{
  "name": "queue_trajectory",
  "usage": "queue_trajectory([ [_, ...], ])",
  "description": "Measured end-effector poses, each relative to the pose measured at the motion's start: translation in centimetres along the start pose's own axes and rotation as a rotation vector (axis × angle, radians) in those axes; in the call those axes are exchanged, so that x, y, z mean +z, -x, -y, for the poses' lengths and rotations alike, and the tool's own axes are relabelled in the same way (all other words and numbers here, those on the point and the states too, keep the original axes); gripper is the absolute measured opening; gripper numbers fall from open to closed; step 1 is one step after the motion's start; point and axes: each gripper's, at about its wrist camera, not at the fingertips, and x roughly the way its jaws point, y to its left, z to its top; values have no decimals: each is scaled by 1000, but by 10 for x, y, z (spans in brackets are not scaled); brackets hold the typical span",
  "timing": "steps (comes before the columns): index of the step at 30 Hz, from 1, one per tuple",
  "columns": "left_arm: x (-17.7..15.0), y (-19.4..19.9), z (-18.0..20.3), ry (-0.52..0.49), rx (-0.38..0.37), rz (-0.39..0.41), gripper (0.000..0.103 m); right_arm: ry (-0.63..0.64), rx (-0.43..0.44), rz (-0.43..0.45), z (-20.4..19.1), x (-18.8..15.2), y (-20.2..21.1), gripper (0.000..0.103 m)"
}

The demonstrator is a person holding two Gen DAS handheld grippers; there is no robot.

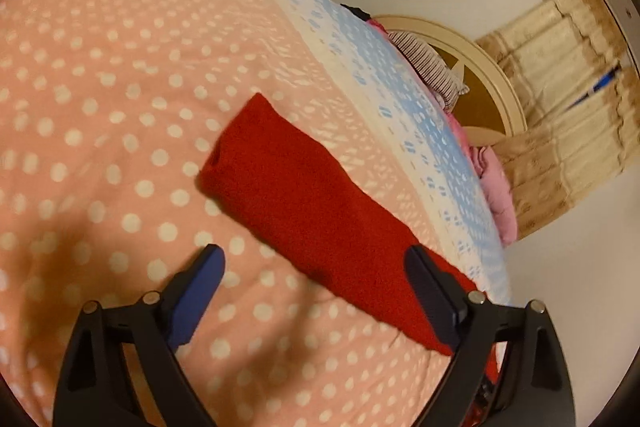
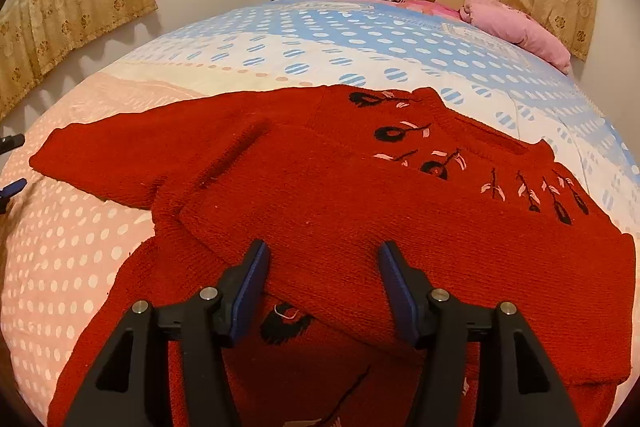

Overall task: Fold small clothes
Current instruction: 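Close the left tool on the other sleeve cuff, then lift the sleeve with the left tool, fold it across the body, release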

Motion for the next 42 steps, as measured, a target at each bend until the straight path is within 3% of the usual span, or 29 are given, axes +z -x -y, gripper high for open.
queue_trajectory([
  [6, 11, -10, -2, 18, -18, 75, 92, 6, -23, 1, -2, 0, 0, 63],
  [13, 22, -14, 0, -15, 19, 96, 91, 5, -37, 1, -2, 0, 0, 65],
  [15, 23, -13, -1, -19, 24, 95, 80, 5, -36, 1, -2, 0, 0, 65],
  [17, 26, -15, -5, -8, 22, 79, 46, 1, -35, 0, -1, 0, 0, 66],
  [18, 27, -17, -9, 3, 9, 62, 34, -1, -35, 0, -1, 0, 0, 66],
  [19, 27, -18, -12, 5, 9, 45, 11, -2, -36, 0, -1, 0, 0, 67],
  [20, 28, -19, -14, 3, 4, 30, 7, -4, -35, -1, 0, 0, 0, 67],
  [26, 31, 4, 3, -72, -34, 60, 6, -31, 3, 1, 6, 4, 7, 68],
  [34, 38, 46, 62, -187, -136, 100, 6, 16, 4, 151, 11, 8, 82, 69],
  [42, 26, 76, 141, -301, -247, 112, 6, -88, 20, 217, 41, -5, 134, 72],
])
